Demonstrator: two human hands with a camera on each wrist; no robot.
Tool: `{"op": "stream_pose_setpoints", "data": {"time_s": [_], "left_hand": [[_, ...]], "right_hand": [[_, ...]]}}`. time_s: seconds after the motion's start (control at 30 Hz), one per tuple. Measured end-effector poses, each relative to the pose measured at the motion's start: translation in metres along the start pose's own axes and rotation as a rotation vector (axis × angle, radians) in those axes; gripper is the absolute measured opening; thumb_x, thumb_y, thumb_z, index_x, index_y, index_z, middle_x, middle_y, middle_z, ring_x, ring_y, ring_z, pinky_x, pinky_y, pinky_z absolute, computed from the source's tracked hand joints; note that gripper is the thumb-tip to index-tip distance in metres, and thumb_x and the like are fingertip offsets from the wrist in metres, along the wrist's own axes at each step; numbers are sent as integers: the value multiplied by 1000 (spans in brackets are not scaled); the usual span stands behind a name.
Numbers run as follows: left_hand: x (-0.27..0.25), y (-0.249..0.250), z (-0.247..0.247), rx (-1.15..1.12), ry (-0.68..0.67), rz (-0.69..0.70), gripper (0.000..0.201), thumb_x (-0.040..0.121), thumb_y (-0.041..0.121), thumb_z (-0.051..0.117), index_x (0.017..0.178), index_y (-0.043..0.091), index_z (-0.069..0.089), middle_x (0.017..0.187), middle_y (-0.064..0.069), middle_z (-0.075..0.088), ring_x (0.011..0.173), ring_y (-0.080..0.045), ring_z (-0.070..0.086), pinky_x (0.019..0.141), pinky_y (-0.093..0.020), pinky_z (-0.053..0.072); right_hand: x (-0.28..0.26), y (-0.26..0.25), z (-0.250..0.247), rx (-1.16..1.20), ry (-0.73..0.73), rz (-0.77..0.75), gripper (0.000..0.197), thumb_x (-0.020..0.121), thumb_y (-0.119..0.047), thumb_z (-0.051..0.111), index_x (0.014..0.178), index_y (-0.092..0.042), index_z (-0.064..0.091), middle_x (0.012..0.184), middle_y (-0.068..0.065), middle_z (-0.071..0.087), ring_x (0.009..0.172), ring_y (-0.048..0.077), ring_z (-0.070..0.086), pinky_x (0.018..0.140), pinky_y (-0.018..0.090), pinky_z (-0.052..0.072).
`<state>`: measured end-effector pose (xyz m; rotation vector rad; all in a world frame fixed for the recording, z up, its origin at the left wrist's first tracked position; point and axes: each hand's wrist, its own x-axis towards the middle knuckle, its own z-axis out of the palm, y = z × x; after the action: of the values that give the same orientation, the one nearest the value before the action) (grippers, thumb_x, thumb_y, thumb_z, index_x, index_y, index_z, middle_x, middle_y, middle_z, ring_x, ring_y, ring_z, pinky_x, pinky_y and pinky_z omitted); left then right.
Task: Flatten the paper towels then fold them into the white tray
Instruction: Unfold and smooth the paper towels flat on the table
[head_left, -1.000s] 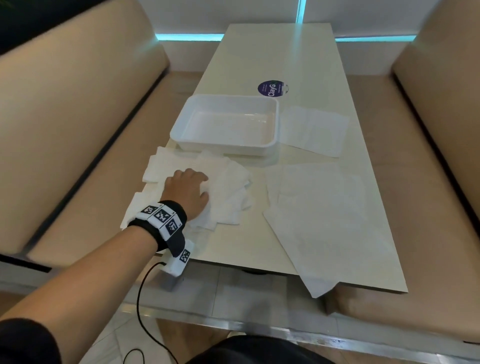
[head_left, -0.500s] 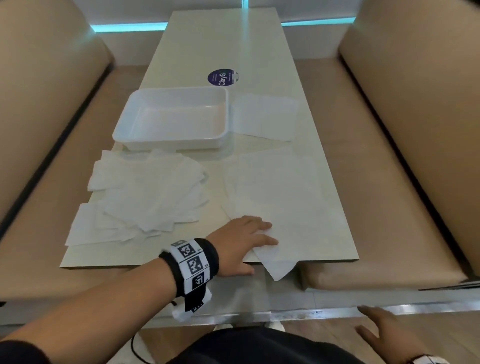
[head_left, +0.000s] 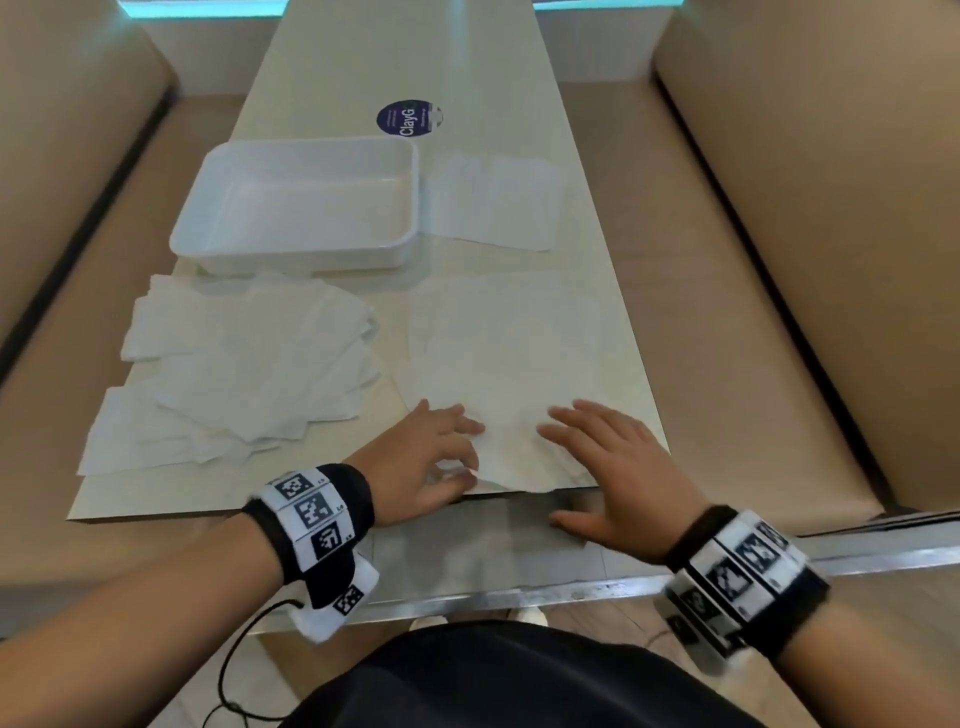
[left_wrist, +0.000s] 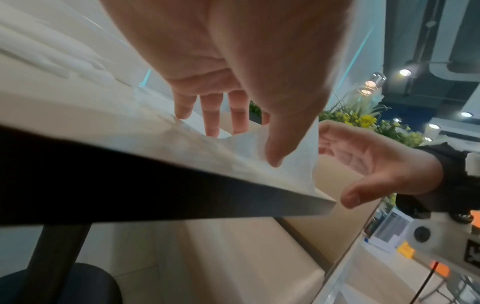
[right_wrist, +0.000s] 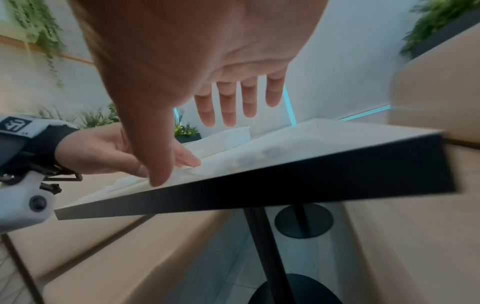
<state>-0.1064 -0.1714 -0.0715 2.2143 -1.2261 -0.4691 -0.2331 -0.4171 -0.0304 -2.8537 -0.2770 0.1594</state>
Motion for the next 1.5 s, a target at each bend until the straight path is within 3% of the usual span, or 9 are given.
{"op": "stream_pose_setpoints", "data": {"time_s": [0.1,0.23,0.4,0.57,0.63,0.8,0.93,1.17,1.5], "left_hand": [[0,0,-11,-60,54,-33,26,83,50,49,90,30,64,128,12,55,127,-2,40,116,-39,13],[-3,3,-25,-113,122,-112,29,85,51,49,102,31,61,122,13,60,119,-3,50,112,-32,29],[-8,5,-43,-195,189,-309,23,84,59,40,89,38,47,80,-7,61,71,-22,55,67,-28,42],[-8,-2,-51,-373,361,-368,12,95,42,46,96,31,48,79,20,60,75,2,55,72,-22,40],[-6,-7,-53,-388,414,-384,15,100,33,46,113,26,50,90,30,61,89,11,57,80,-15,41],[-1,-10,-59,-395,433,-463,34,96,45,50,115,17,43,89,-8,71,82,-22,67,71,-36,50],[1,-13,-57,-308,391,-529,52,88,34,66,129,22,36,69,-6,62,65,-12,59,62,-20,41],[1,-16,-56,-255,273,-593,95,73,32,82,146,30,21,88,4,63,75,-9,64,69,-18,45],[-1,-16,-55,-171,190,-592,79,79,20,72,144,24,28,77,3,63,70,-9,59,65,-17,40]], "right_hand": [[27,-8,-3,-18,-82,-19,88,76,-61,62,149,-30,23,156,-7,23,146,18,14,116,32,2],[48,-7,-9,-35,-55,-17,57,89,-49,53,140,-28,39,140,-5,48,135,16,38,118,33,5],[60,6,-19,-80,-8,-11,23,94,-35,47,109,-24,61,106,-6,65,108,18,57,114,33,17],[63,14,-27,166,58,44,18,93,-34,54,96,-18,60,83,-5,63,78,21,57,107,32,30],[65,13,-36,326,78,136,19,91,-35,58,92,-16,59,81,-3,64,73,21,57,87,27,42],[82,16,-42,465,130,278,18,87,-33,62,95,-16,61,85,1,67,78,18,62,73,37,52],[94,17,-34,410,52,371,25,87,-33,64,102,-16,51,76,-2,57,68,16,54,56,25,40],[98,15,-20,298,-37,469,41,87,-30,61,120,-19,41,84,1,62,74,24,61,62,32,46],[97,7,-13,233,-48,509,45,85,-32,61,123,-23,37,85,1,64,74,24,63,65,34,52]]}}
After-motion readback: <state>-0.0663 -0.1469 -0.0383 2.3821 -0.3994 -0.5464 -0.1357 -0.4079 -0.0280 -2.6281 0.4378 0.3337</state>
